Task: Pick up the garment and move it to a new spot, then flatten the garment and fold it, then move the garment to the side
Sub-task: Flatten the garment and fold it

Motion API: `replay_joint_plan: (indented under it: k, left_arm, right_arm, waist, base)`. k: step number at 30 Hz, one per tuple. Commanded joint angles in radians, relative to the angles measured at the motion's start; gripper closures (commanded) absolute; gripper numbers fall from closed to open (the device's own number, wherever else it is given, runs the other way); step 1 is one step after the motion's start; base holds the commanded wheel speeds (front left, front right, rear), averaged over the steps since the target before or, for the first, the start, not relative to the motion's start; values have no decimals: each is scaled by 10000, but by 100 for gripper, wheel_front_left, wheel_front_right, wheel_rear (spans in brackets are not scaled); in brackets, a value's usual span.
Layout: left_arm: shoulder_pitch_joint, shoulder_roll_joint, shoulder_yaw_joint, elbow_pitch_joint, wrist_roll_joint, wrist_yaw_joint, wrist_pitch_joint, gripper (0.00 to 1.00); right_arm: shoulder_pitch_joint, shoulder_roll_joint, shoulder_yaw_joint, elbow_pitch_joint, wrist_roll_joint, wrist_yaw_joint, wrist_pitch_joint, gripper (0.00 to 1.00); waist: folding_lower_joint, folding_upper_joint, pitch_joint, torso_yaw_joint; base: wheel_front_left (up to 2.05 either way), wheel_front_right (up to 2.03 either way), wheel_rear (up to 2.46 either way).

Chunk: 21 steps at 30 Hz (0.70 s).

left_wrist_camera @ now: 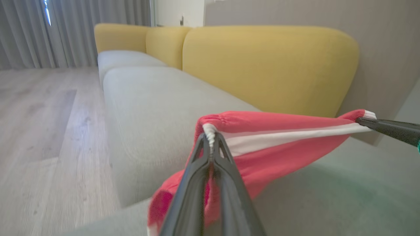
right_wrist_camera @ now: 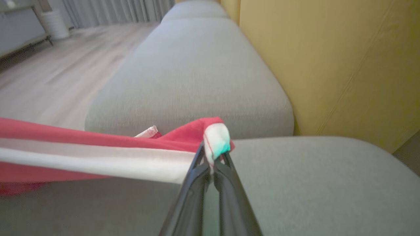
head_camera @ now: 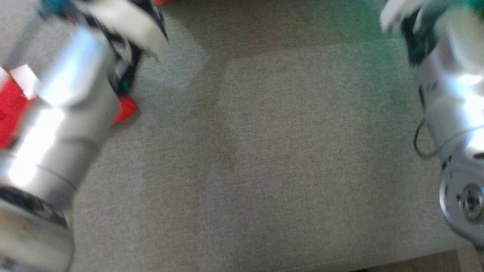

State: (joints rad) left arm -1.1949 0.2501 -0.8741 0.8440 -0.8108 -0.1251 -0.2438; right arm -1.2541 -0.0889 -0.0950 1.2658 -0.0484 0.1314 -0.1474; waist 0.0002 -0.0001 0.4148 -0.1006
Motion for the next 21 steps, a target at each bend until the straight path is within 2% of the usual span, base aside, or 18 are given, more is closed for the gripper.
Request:
replay_joint_plan:
  k: [1, 10, 16, 21]
  left_arm:
    - [-45, 281, 92, -147, -50, -37, -132, 100]
    - [2209, 558, -1604, -1197, -595, -53, -160, 100]
    - [3136, 857, -2332, -1690, -770, -54, -165, 100]
    - [3671, 905, -2438, -1828, -741, -50, -172, 100]
  right_arm:
    - [27, -24, 238, -154, -96, -7, 218, 100]
    - [1562, -368, 1870, 212, 524, -7, 2239, 100]
    - [2535, -664, 3563, 160, 1892, -7, 3505, 100]
    - [3422, -1158, 4995, -712, 3426, -7, 4433, 100]
  waist:
    - [-2, 1, -158, 99]
    - [-2, 1, -1079, 329]
    - [-2, 1, -1791, 319]
    - [-2, 1, -2364, 216]
  base:
    - [0, 0, 0]
    - [0, 0, 0]
    - [0, 0, 0]
    - [0, 0, 0]
